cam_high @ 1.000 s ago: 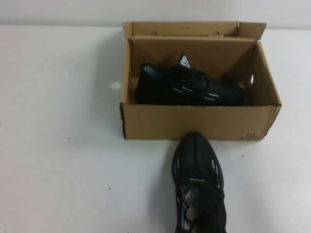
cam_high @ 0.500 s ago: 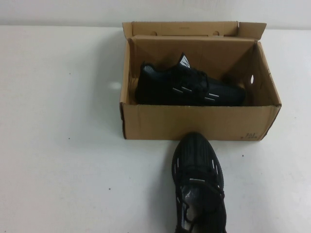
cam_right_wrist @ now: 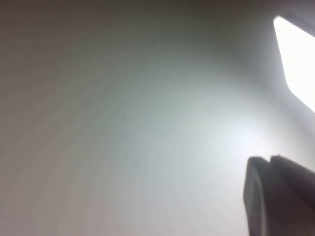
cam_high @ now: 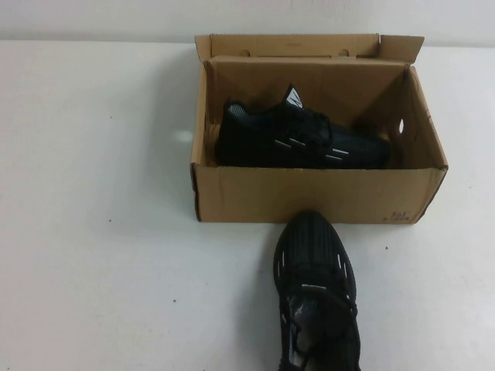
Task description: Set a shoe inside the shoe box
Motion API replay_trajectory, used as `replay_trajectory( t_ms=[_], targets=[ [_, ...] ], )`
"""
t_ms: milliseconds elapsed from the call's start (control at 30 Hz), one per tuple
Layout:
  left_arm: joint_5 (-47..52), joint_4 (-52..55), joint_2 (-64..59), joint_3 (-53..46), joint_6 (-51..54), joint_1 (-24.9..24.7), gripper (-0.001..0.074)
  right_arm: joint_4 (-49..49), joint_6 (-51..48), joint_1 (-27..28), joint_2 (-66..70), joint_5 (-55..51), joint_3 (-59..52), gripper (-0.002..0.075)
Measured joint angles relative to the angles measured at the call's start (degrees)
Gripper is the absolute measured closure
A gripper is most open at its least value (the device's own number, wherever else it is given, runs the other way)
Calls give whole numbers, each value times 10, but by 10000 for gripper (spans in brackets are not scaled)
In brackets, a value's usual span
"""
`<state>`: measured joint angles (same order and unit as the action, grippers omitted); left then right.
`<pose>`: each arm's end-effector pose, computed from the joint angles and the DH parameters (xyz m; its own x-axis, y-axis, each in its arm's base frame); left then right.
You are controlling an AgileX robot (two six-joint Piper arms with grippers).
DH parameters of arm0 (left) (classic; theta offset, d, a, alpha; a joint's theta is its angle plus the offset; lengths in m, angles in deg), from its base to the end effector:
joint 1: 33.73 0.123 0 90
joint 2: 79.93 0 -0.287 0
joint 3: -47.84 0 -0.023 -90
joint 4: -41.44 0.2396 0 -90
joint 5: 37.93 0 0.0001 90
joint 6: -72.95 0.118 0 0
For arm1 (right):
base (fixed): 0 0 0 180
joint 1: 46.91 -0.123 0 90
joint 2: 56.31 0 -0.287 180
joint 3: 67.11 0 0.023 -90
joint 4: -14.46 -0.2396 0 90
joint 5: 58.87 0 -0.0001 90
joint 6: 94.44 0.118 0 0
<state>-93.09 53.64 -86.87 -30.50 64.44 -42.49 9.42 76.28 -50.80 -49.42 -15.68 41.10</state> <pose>0.0082 -0.0220 0.3002 0.8431 -0.1555 -0.5147 0.2593 0.9562 0.1359 0.0146 -0.0061 0.3227 0.8105 -0.0425 -0.5841 0.0465 0.9989 -0.0082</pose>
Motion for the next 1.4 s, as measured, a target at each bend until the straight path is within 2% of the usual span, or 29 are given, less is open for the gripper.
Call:
replay_trajectory(
  t_ms=[167,300,433,533,767,900,1000,1200,1400],
  targets=[
    [40,-45,0,79,-28,0,735,50,36,0,0,-90,137,742],
    [171,-53,1,186,-35,0,735,26,112,0,12,-180,246,742],
    [304,-54,-6,261,-35,0,735,-25,131,0,71,-320,341,742],
    [354,-55,-26,282,-35,0,735,-41,134,0,124,-441,397,742],
    [412,-56,-40,283,-21,0,735,-56,134,0,224,-669,418,742],
    [421,-59,-40,283,-79,0,735,-68,134,0,247,-766,418,742],
    [476,-59,-40,283,-119,0,735,-90,134,0,253,-838,418,742],
    [666,-60,-41,283,-193,0,735,-115,130,0,262,-900,418,742],
    [707,-61,-43,283,-225,0,735,-209,57,0,302,-920,418,742]
  ],
)
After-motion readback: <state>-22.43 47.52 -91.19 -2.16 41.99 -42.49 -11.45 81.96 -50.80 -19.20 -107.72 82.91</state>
